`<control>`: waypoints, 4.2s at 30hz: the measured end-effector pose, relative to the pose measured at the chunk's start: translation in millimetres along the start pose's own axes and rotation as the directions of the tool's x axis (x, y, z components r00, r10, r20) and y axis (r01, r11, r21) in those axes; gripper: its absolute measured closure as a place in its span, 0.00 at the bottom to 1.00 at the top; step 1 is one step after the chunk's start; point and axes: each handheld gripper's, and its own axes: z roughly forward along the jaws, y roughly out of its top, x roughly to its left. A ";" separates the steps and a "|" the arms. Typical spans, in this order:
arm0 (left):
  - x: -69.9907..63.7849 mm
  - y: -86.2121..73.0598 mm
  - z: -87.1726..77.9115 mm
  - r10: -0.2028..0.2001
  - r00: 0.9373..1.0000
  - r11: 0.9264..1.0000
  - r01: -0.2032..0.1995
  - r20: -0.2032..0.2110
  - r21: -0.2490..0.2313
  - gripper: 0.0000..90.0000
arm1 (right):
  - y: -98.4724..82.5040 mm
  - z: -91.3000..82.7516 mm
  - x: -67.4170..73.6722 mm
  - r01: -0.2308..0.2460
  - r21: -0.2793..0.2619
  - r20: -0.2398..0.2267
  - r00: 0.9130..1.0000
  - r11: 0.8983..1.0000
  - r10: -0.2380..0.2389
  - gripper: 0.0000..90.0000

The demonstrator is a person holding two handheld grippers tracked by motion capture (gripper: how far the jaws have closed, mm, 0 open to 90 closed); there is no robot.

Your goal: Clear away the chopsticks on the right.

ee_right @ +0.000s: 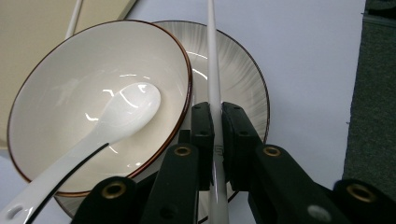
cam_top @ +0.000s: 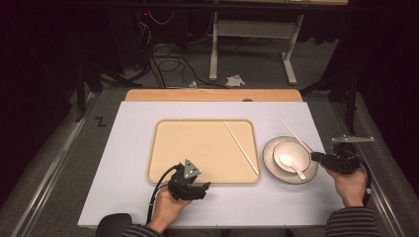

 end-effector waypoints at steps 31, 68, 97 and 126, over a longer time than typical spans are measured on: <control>-7.5 16.5 20.9 0.057 0.997 0.998 -0.058 0.057 0.017 0.38 | -12.6 -60.9 24.2 -0.013 -0.176 -0.035 0.999 0.984 0.007 0.95; -5.8 14.2 14.9 0.045 0.999 0.999 -0.045 0.026 0.002 0.38 | 14.6 -31.7 116.4 0.174 -0.122 -0.180 0.964 0.977 -0.194 0.95; 6.9 -9.8 -9.9 -0.065 0.995 0.998 0.065 -0.079 -0.010 0.37 | 44.9 25.0 162.7 0.299 0.013 -0.157 0.943 0.954 -0.293 0.94; 9.9 -17.2 -20.3 -0.106 0.987 0.994 0.103 -0.119 -0.033 0.37 | 40.6 79.6 194.9 0.386 0.169 -0.147 0.920 0.907 -0.364 0.90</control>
